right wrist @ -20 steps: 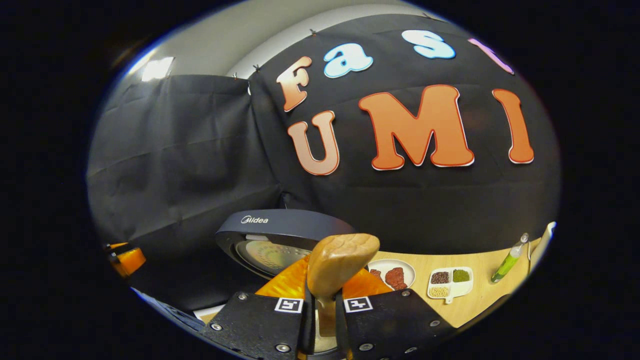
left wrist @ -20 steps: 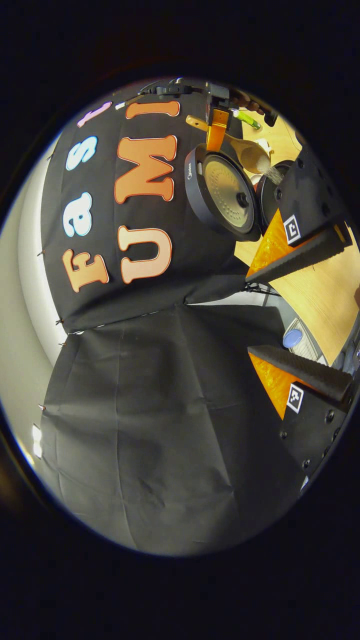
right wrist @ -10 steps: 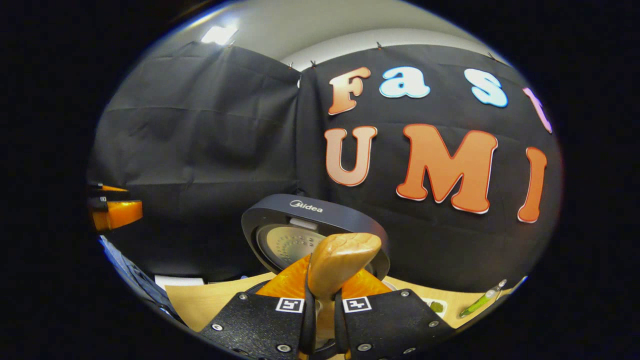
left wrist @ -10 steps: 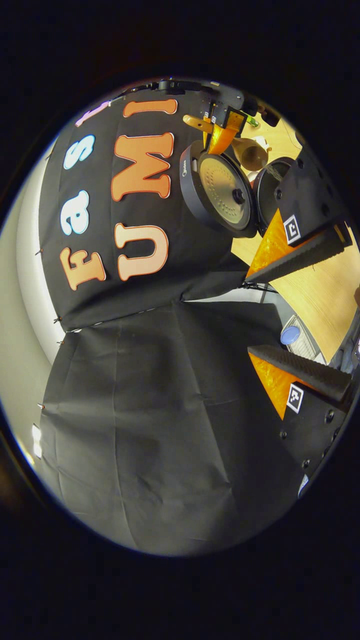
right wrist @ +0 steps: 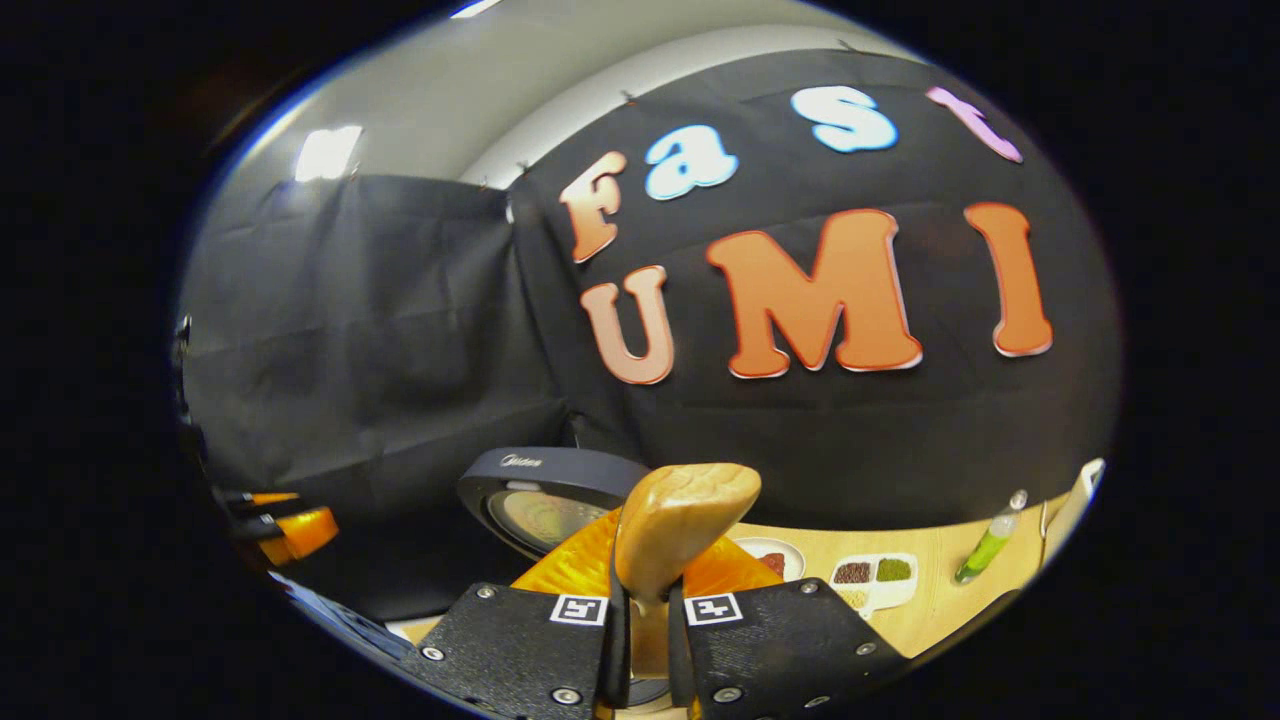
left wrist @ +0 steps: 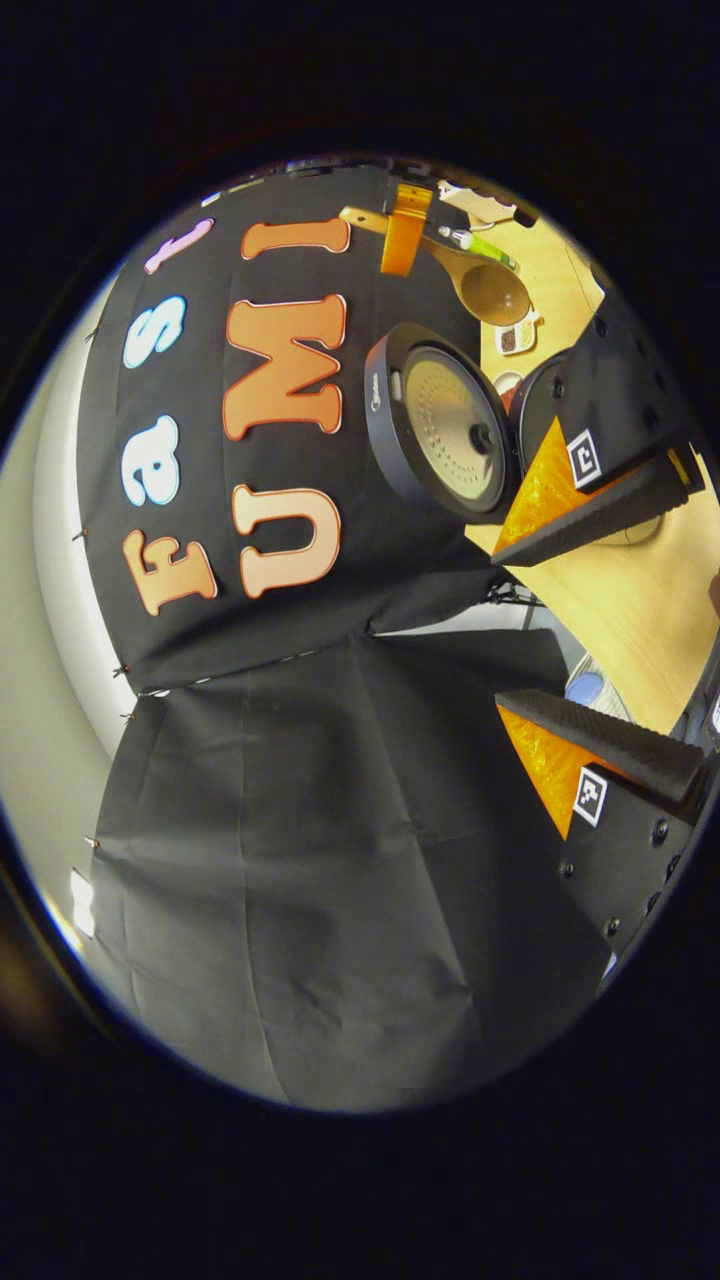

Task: Close the left gripper, press the button to open the rice cooker; take a wooden spoon from the chopstick holder with the right hand, scoop a spoonful of rice and pour it into the rice cooker, then put the wooden spoon back into the chopstick holder.

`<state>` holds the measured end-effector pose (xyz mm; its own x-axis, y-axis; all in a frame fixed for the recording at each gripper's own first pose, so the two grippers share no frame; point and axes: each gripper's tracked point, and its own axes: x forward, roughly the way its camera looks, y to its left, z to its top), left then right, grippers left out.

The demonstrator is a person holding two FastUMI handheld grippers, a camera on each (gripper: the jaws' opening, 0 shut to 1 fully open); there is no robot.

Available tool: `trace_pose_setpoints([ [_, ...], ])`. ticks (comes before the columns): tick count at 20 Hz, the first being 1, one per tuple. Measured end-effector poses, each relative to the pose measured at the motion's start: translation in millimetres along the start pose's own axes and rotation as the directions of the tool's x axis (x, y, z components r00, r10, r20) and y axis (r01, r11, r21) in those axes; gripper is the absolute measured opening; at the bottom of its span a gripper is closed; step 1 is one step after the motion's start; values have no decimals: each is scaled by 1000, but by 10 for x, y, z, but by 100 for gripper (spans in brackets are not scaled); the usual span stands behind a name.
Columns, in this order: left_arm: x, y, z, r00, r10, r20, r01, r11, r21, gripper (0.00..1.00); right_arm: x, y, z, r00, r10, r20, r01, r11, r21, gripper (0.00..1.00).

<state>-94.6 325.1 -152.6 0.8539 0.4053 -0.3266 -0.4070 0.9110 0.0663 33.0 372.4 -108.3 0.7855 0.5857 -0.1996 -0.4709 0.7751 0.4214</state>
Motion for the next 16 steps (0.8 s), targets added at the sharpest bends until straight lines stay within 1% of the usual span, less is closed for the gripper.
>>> trace_pose_setpoints([
  [2, -8, -200, 58, 1000, -27, 5, 27, 1000, 7, 77, -231, -420, 112, 998, -63, 8, 62, 996, 64, 14],
  [4, -4, -416, 111, 998, -58, 12, 58, 998, 18, 77, -466, -895, 144, 989, -144, 14, 143, 987, 74, 14],
  [6, -5, -638, 161, 996, -91, 17, 91, 996, 19, 77, -749, -1320, 105, 975, -223, 3, 223, 972, 75, 14],
  [8, -7, -832, 199, 993, -120, 15, 120, 993, 11, 77, -1000, -1703, 20, 956, -294, -15, 295, 952, 86, 14],
  [11, -20, -1074, 275, 989, -149, 19, 149, 989, 5, 77, -1364, -2209, -116, 919, -391, -40, 393, 913, 108, 14],
  [16, -64, -1337, 377, 985, -171, 32, 170, 985, 30, 77, -1875, -2754, -296, 866, -494, -71, 499, 859, 113, 14],
])
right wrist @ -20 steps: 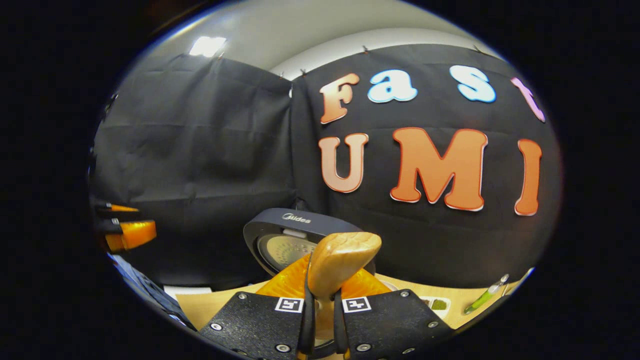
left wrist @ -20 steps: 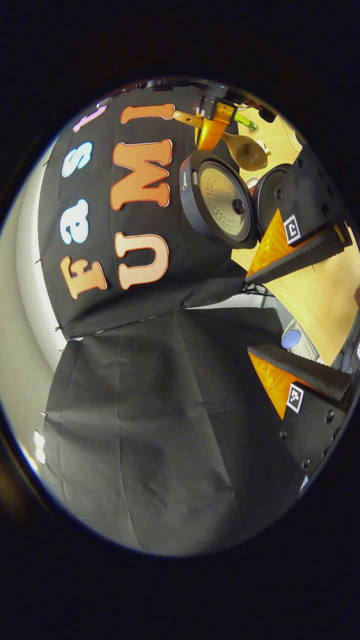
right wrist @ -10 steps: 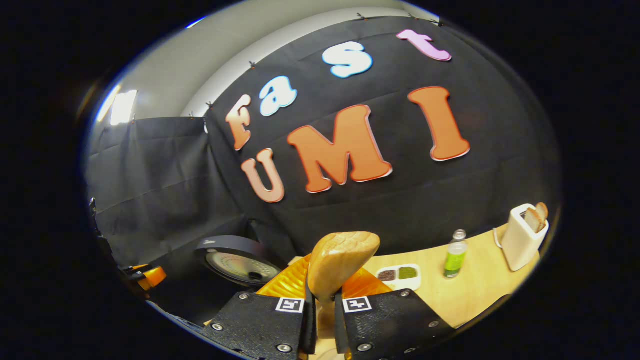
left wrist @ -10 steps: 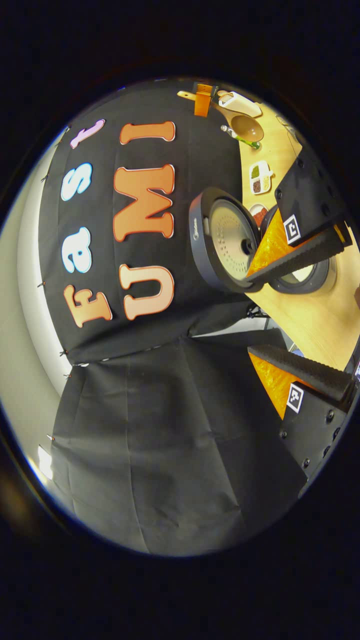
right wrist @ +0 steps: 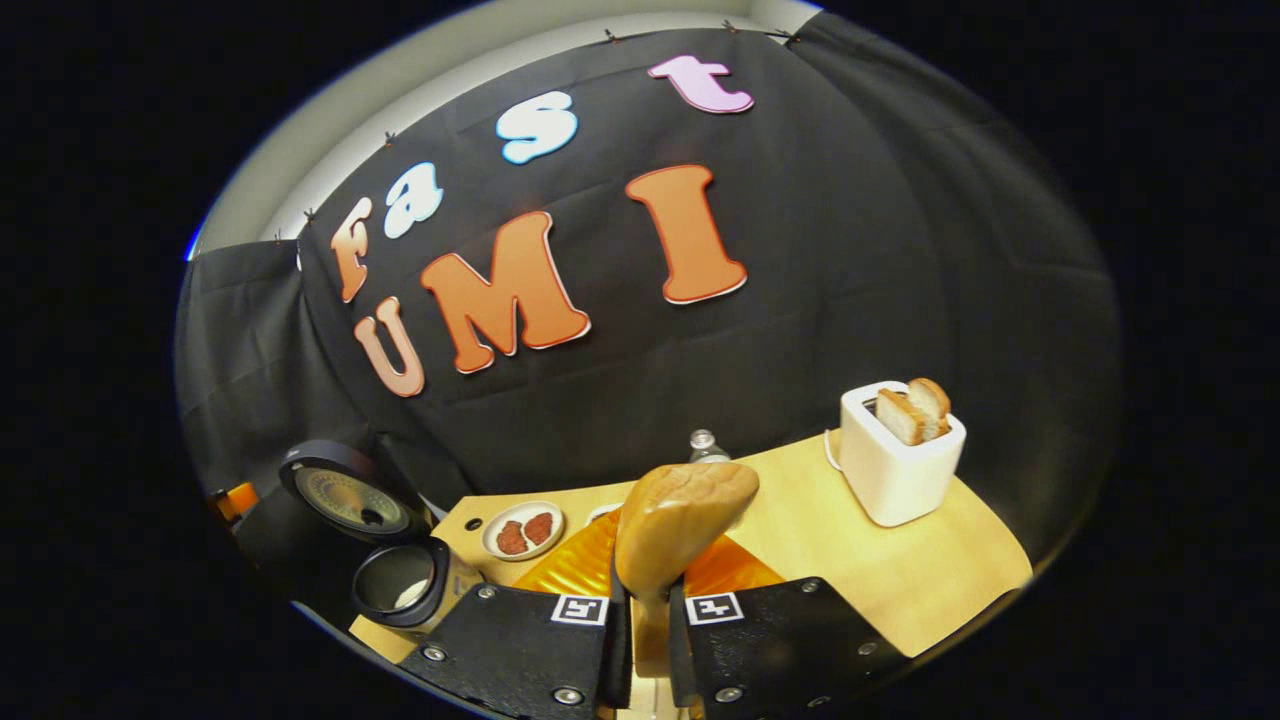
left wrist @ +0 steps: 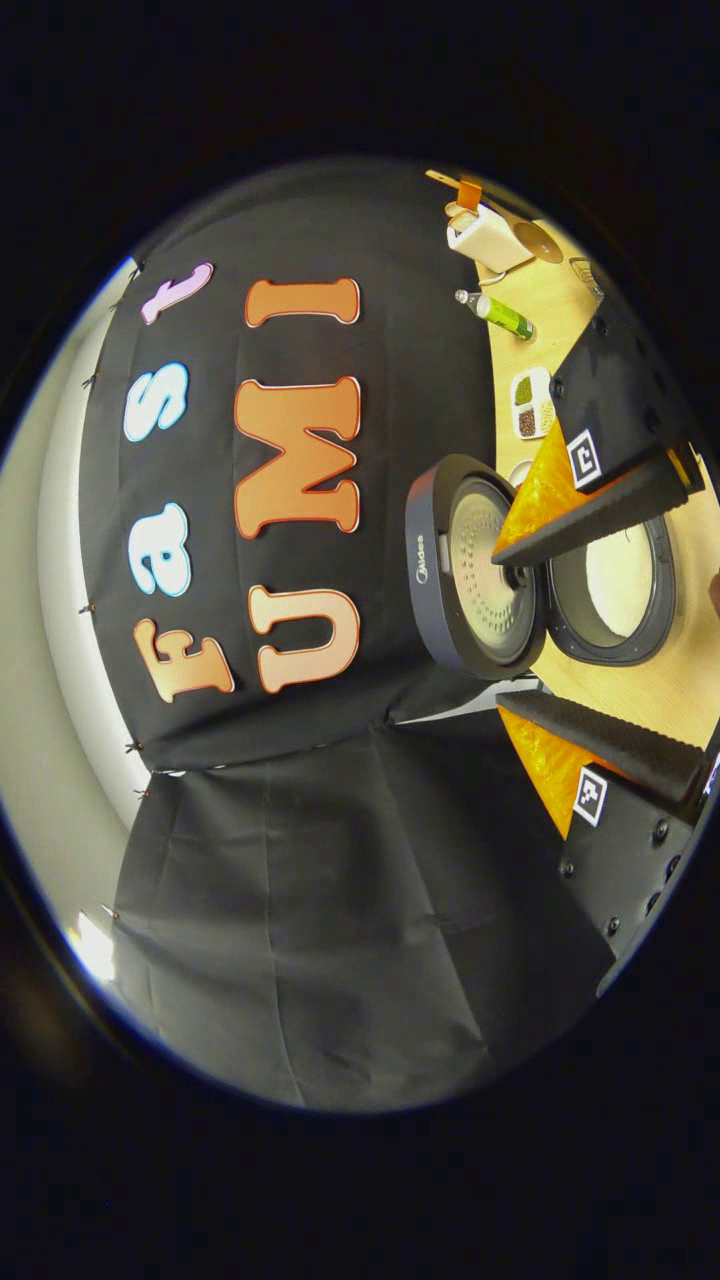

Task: Close the left gripper, press the button to open the rice cooker; take a wooden spoon from the chopstick holder with the right hand, scoop a spoonful of rice and pour it into the rice cooker, then put the wooden spoon back into the chopstick holder.

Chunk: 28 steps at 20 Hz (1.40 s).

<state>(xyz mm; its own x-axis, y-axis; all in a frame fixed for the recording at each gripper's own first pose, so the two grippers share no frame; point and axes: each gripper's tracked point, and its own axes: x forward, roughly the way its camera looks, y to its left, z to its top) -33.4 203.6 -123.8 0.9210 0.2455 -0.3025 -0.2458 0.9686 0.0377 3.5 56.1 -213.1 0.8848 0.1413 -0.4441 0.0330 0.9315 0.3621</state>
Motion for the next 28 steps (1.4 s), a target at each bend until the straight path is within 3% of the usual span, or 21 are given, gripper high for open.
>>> trace_pose_setpoints([
  [10, -31, -243, 103, 1000, -17, -4, 17, 1000, -15, 77, -47, -604, -737, 989, -88, -122, 90, 996, 15, 14],
  [13, -2, -224, 175, 1000, -28, -14, 27, 998, -52, 86, -7, -712, -982, 981, -103, -166, 107, 994, 19, 14],
  [18, 95, -107, 304, 998, -35, -46, 30, 994, -105, 86, 24, -850, -1229, 969, -126, -213, 132, 991, 15, 16],
  [19, 120, -70, 339, 998, -37, -50, 31, 993, -113, 77, -5, -860, -1276, 965, -124, -229, 131, 991, 17, 16],
  [20, 152, -26, 387, 998, -36, -50, 30, 992, -120, 77, 9, -879, -1313, 963, -124, -241, 132, 991, 17, 16],
  [22, 193, 28, 413, 998, -39, -56, 32, 993, -118, 77, 12, -881, -1433, 951, -127, -281, 134, 991, 6, 17],
  [23, 213, 58, 436, 998, -38, -58, 32, 993, -111, 83, 10, -894, -1485, 943, -134, -304, 139, 990, -4, 18],
  [24, 239, 74, 460, 997, -42, -60, 35, 994, -105, 77, -57, -940, -1560, 936, -135, -326, 138, 990, -14, 18],
  [25, 263, 83, 502, 997, -46, -60, 39, 994, -101, 81, -96, -974, -1565, 926, -148, -347, 146, 989, -30, 19],
  [26, 291, 92, 534, 997, -52, -63, 46, 994, -95, 81, -122, -1019, -1598, 915, -168, -368, 162, 986, -47, 15],
  [27, 330, 99, 585, 996, -59, -64, 53, 994, -93, 81, -127, -1078, -1599, 904, -196, -379, 187, 980, -61, 24],
  [28, 379, 94, 641, 995, -74, -69, 67, 993, -97, 81, -147, -1124, -1566, 896, -218, -387, 209, 976, -66, 24],
])
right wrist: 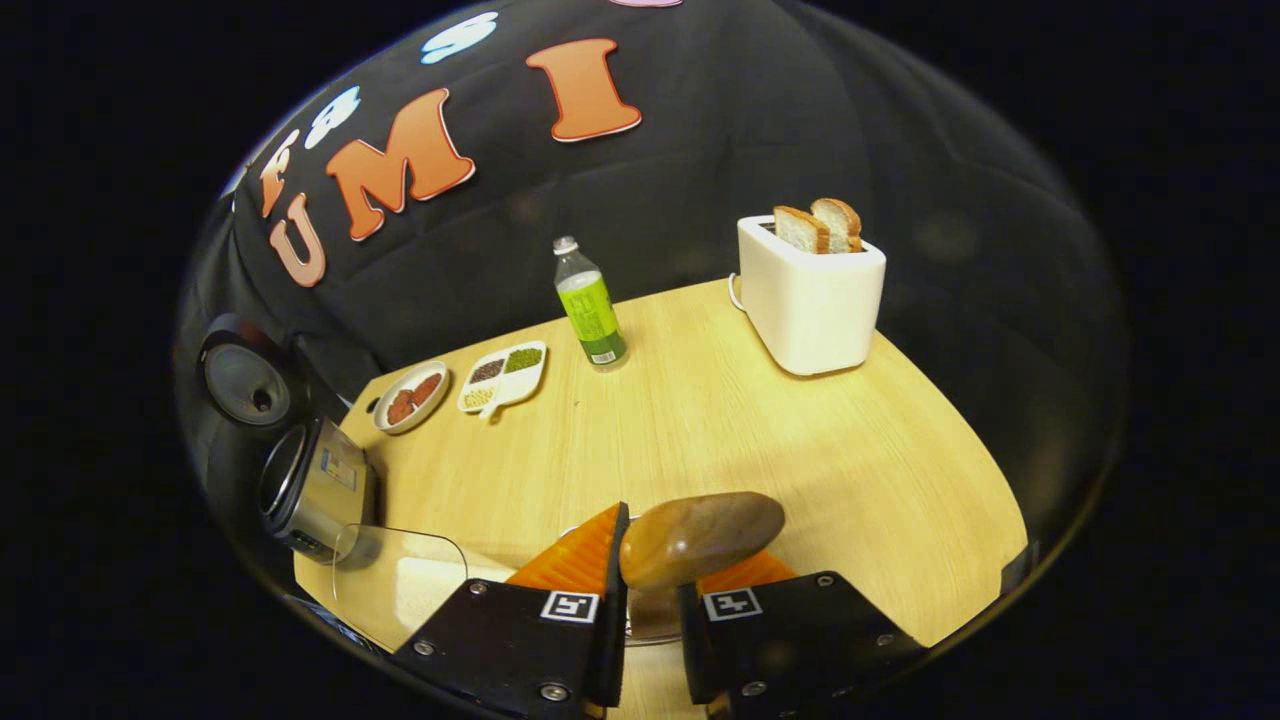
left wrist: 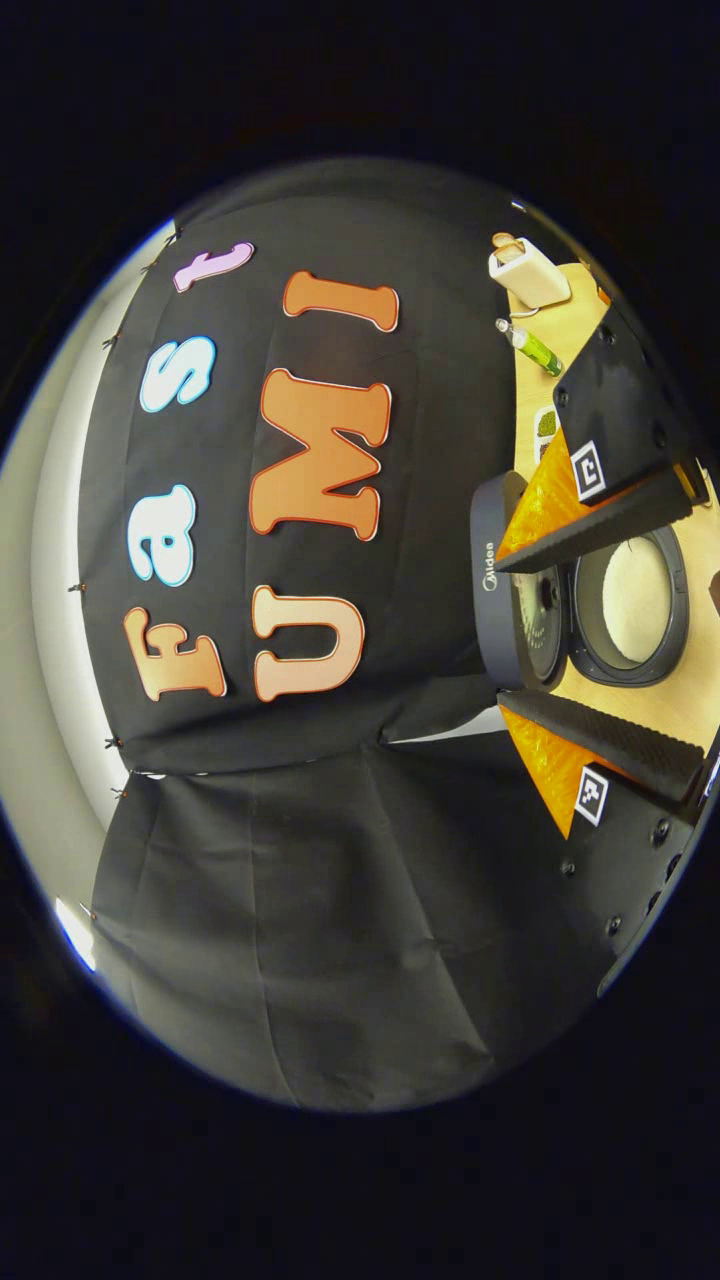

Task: Close the left gripper, press the button to open the rice cooker; take a wooden spoon from the chopstick holder with the right hand, scoop a spoonful of rice and pour it into the rice cooker, then put the wooden spoon back into the chopstick holder.

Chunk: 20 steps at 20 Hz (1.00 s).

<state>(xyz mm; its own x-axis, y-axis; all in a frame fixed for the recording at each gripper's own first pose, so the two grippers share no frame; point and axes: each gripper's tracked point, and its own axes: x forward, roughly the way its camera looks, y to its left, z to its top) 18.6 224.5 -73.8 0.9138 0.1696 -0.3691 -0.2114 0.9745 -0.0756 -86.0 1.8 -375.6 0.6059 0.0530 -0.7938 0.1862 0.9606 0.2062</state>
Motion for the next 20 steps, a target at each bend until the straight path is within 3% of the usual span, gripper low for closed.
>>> trace_pose_setpoints([
  [1, 60, 8, 68, 1000, -3, -5, 3, 1000, -2, 85, -16, -31, 27, 1000, -14, -9, 14, 1000, 11, 27],
  [3, 207, -20, 211, 1000, -13, -13, 13, 1000, 3, 81, -52, -35, 110, 1000, -15, -8, 16, 999, 37, 34],
  [4, 328, -11, 326, 1000, -5, -1, 5, 1000, 9, 81, -73, -31, 161, 1000, -5, -6, 6, 999, 49, 29],
  [5, 473, -34, 435, 1000, -1, 14, 0, 1000, 8, 81, -110, -21, 206, 1000, 8, -8, -7, 998, 61, 49],
  [6, 632, -91, 453, 1000, -3, 3, 3, 1000, 13, 77, -95, 53, 276, 1000, 13, -5, -13, 997, 70, 55],
  [7, 797, -180, 496, 1000, -22, -1, 22, 1000, 15, 77, -125, 36, 338, 1000, 9, 8, -10, 997, 72, 69],
  [9, 1072, -391, 470, 997, -63, -48, 64, 998, 26, 81, -194, -5, 455, 999, -4, 42, 1, 998, 70, 82],
  [10, 1211, -467, 444, 994, -72, -81, 76, 996, 37, 77, -235, -12, 495, 999, -6, 53, 2, 998, 68, 84],
  [11, 1320, -545, 370, 990, -79, -114, 85, 995, 49, 81, -272, -6, 537, 998, -6, 64, 2, 998, 66, 86],
  [14, 1526, -747, 21, 964, -105, -245, 119, 992, 40, 79, -385, -6, 634, 996, -8, 94, 2, 998, 66, 87],
  [16, 1588, -782, -254, 930, -113, -348, 123, 992, 6, 77, -417, -4, 661, 995, -6, 100, -1, 997, 72, 87],
  [17, 1555, -764, -443, 899, -97, -428, 105, 994, -4, 77, -421, -8, 675, 995, -7, 104, -1, 997, 76, 88],
  [20, 1481, -726, -712, 858, -95, -505, 77, 995, -56, 80, -427, -19, 703, 993, -9, 115, -1, 996, 87, 87],
])
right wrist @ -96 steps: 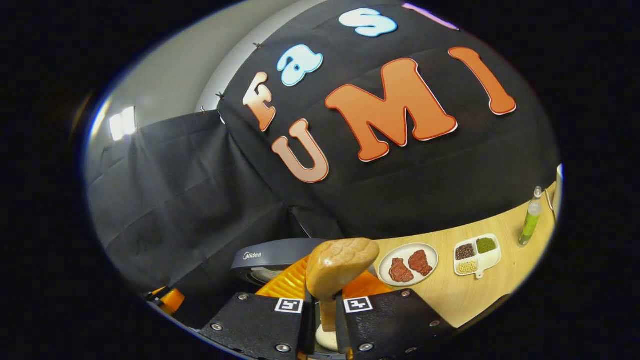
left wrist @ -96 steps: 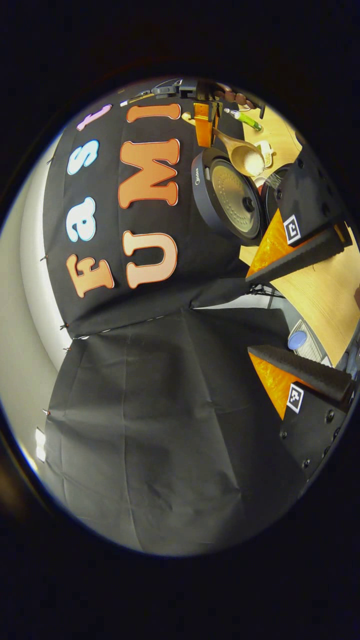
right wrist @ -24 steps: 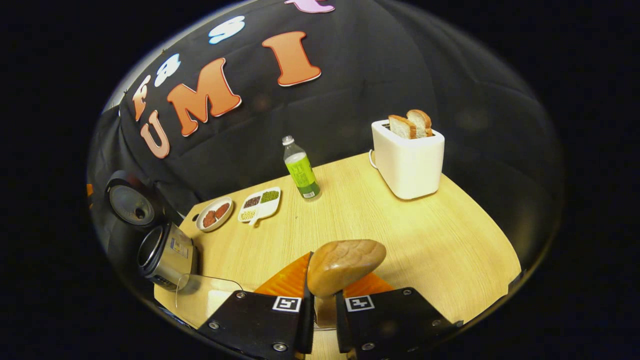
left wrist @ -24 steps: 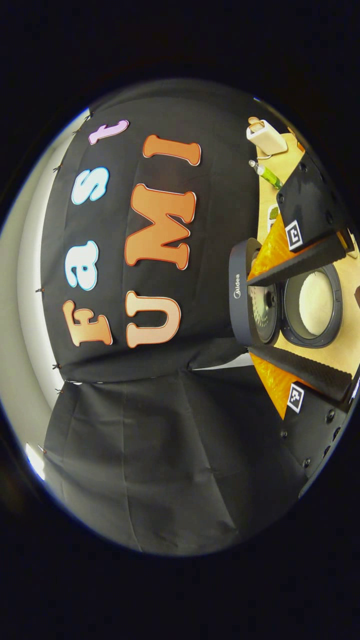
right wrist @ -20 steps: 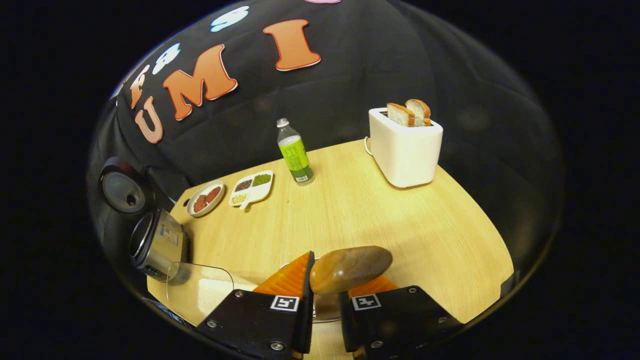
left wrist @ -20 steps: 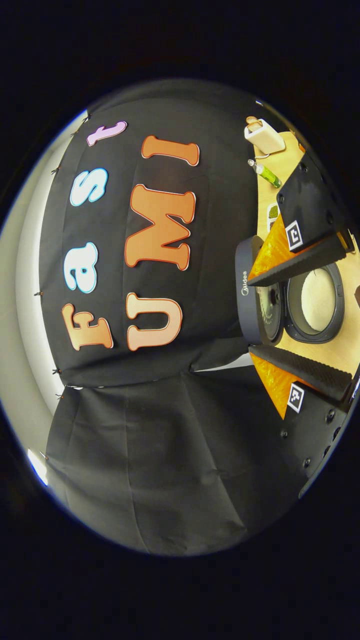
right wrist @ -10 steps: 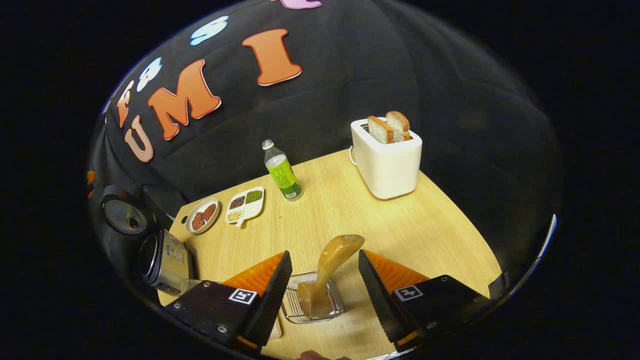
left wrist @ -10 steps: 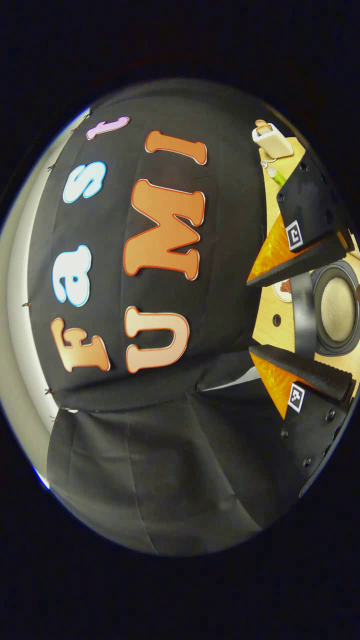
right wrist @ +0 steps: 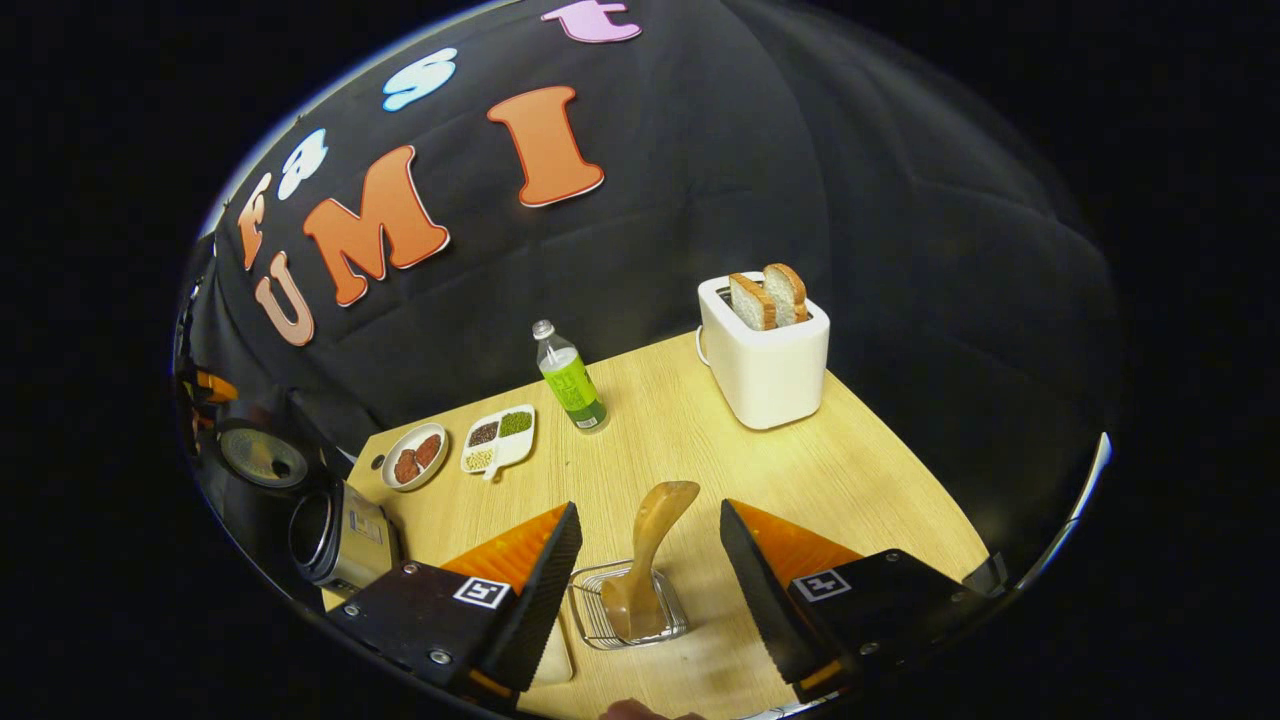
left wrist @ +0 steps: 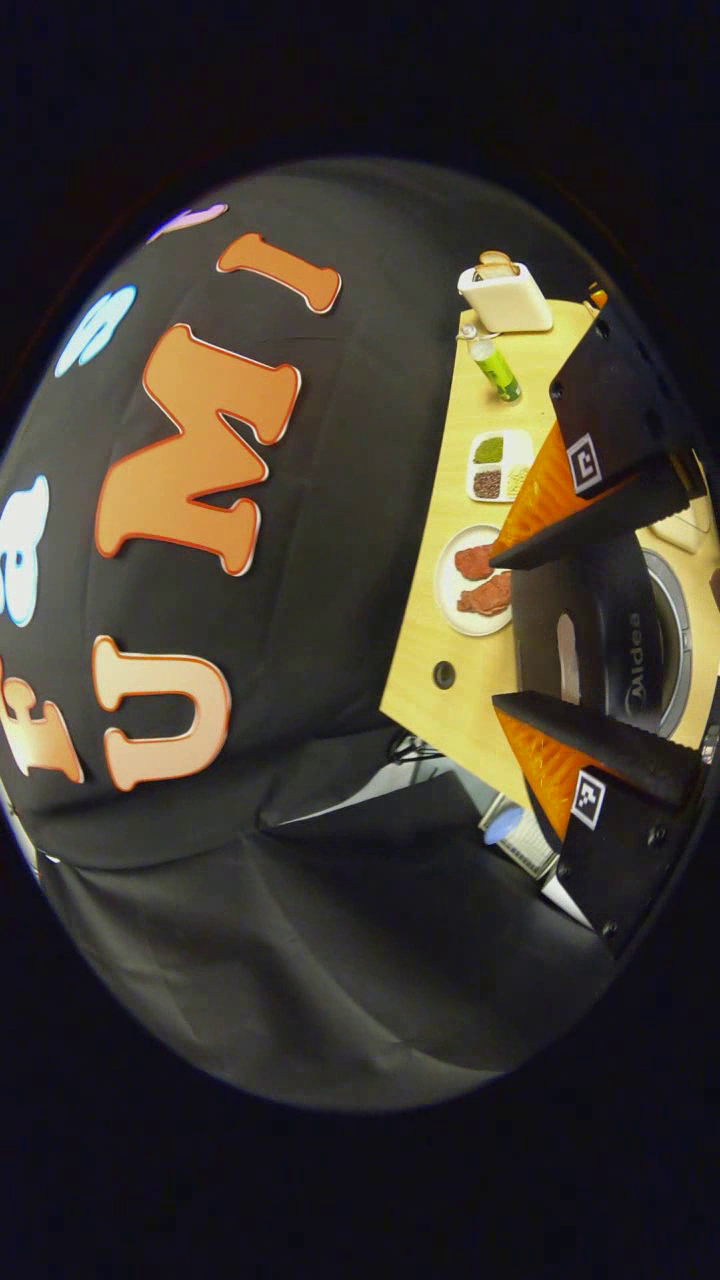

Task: Close the left gripper, press the button to open the rice cooker; take a wooden spoon from the chopstick holder with the right hand, scoop a spoonful of rice and pour it into the rice cooker, then put the wooden spoon back into the chopstick holder.

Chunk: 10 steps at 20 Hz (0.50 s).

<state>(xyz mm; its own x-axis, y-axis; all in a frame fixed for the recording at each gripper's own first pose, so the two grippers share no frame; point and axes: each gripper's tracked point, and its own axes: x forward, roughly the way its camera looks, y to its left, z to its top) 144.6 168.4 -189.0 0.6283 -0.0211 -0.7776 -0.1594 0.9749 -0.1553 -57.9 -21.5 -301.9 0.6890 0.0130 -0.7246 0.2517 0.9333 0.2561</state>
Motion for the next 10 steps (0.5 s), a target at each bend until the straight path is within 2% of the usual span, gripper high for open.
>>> trace_pose_setpoints([
  [2, 17, -56, -353, 993, -33, -115, 30, 999, -25, 80, 5, 25, 16, 1000, 7, 4, -7, 1000, 0, 87],
  [3, -21, -40, -491, 984, -20, -176, 16, 1000, -20, 80, 11, 56, 32, 1000, 12, 9, -12, 1000, -4, 87],
  [7, -37, -57, -901, 970, -21, -241, 20, 1000, -8, 81, 34, 209, 48, 999, 43, 13, -42, 998, -38, 87],
  [8, -63, -47, -1037, 962, -18, -274, 15, 1000, -16, 83, 35, 243, 39, 999, 49, 13, -48, 998, -47, 87],
  [10, -29, -52, -1301, 939, -18, -344, 13, 1000, -17, 81, 31, 285, 26, 998, 59, 12, -58, 996, -65, 88],
])
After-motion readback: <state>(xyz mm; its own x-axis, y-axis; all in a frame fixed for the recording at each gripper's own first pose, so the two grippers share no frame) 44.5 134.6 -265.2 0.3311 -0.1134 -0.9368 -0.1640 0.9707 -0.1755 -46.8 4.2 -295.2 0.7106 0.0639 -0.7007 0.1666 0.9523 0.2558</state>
